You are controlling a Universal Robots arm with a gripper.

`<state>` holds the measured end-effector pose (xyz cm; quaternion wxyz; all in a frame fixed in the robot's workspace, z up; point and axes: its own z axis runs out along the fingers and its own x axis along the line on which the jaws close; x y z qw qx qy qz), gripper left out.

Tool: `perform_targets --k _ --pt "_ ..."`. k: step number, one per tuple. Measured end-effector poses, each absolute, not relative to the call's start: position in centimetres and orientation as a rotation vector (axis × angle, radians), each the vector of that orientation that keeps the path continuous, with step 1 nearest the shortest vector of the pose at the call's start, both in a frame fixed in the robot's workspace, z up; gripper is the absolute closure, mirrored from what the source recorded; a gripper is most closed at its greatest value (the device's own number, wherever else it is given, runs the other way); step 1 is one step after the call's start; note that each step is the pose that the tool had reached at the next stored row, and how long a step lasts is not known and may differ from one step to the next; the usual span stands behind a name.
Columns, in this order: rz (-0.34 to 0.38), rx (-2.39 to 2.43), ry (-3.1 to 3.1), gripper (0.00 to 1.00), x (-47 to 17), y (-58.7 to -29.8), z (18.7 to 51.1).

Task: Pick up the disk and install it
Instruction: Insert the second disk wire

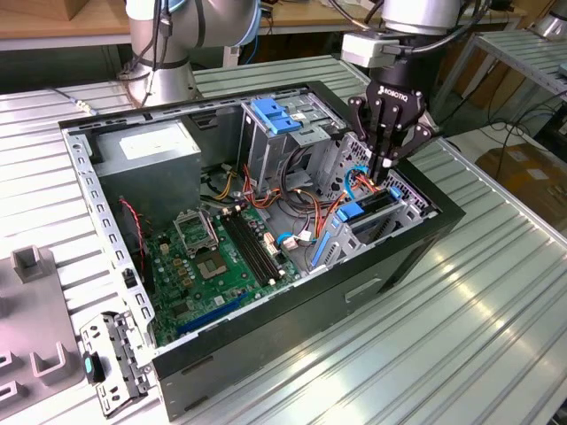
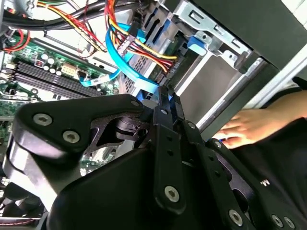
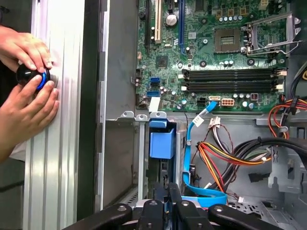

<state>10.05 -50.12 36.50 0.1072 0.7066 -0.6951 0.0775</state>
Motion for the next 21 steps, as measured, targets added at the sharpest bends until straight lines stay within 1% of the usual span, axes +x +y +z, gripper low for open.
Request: perform_targets --k 5,12,14,16,19,21 --pt "0.229 2.100 -2.052 0.84 9.4 -50.4 36.2" --pt "0.275 2.134 -2.069 0.84 8.6 -50.5 35.9" --pt "0.275 2.139 -2.074 0.84 8.3 -50.6 35.8" --pt "0.272 2.146 -2.081 0.84 8.1 -50.6 35.7" --pt "0.244 2.167 -2.105 0.84 8.0 -50.9 35.7" --pt "0.214 2.194 -2.135 0.84 7.9 -52.0 35.5"
